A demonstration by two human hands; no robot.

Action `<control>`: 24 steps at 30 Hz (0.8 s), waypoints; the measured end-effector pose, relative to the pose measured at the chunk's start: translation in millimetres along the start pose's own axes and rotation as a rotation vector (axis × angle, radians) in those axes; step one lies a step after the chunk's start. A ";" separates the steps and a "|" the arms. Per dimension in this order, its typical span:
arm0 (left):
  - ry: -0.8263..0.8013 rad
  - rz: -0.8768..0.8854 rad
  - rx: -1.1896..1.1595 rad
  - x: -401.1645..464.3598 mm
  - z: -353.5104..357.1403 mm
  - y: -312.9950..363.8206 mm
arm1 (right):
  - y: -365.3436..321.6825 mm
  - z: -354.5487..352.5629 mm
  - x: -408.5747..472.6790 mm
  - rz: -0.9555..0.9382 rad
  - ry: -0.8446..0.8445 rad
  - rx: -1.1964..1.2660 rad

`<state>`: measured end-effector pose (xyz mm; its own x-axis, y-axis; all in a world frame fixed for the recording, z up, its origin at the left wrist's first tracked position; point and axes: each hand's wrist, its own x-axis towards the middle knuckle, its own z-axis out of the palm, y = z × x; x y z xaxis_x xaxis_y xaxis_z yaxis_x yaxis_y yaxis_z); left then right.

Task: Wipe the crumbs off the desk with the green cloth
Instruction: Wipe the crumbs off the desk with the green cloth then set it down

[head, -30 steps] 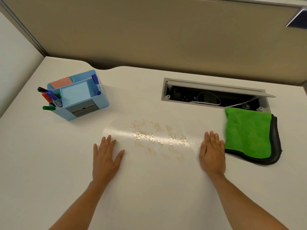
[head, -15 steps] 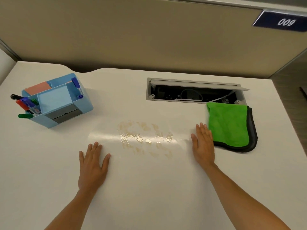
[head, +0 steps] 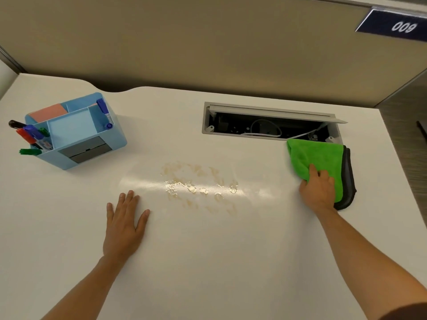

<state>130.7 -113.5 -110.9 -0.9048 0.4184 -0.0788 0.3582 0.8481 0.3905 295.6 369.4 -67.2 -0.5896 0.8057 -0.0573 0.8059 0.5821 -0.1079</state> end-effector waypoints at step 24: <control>0.000 -0.026 0.030 0.0 0.2 3.0 | -242.1 39.0 -104.9 -0.533 -0.440 0.440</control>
<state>131.8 -110.8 -110.0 -0.9140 0.3959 -0.0890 0.3409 0.8681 0.3609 160.2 139.7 -73.8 -0.9284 0.2627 -0.2629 0.3707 0.7046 -0.6051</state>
